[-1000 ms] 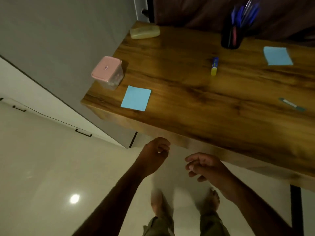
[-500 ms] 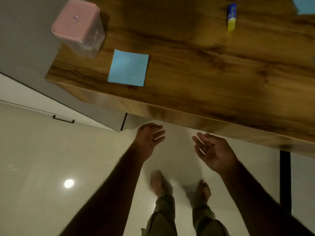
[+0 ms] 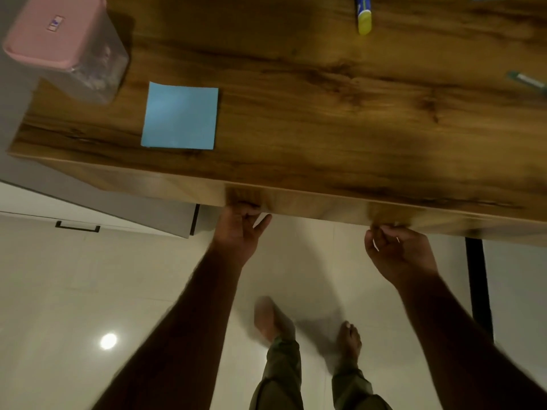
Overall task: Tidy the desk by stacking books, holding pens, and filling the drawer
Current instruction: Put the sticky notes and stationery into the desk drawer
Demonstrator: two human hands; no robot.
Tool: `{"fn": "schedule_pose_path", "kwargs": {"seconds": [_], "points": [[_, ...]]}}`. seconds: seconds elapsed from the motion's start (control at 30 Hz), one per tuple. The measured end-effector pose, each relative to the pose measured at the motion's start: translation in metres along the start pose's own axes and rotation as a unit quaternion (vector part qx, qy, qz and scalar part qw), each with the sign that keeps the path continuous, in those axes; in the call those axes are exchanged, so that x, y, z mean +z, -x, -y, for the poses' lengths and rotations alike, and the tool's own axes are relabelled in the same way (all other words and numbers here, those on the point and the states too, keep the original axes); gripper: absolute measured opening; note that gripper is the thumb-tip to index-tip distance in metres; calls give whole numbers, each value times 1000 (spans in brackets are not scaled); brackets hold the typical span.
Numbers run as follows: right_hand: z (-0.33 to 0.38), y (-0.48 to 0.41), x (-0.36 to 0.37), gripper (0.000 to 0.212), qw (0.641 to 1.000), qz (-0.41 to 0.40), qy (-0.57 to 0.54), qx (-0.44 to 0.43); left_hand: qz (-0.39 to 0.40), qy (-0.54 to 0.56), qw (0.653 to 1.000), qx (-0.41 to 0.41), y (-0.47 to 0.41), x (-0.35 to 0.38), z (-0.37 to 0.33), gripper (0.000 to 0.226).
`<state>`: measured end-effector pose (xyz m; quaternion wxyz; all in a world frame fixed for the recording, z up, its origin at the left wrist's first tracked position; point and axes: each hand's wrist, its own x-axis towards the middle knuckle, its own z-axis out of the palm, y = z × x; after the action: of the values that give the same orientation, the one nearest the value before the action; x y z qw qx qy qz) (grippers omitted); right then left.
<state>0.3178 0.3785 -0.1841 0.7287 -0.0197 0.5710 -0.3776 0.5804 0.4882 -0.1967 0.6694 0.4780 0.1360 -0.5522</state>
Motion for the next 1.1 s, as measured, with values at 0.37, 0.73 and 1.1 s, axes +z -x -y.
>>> {"fn": "schedule_pose_path", "kwargs": {"seconds": [0.37,0.73,1.1], "points": [[-22,37,-49,34,997,-6,68,20,-42,-45,998,-23,39,-50,32,40],[-60,84,-124,33,995,-5,92,22,53,-43,998,15,123,-101,65,40],[-103,127,-207,29,996,19,86,19,43,-59,996,51,196,-147,103,26]]}}
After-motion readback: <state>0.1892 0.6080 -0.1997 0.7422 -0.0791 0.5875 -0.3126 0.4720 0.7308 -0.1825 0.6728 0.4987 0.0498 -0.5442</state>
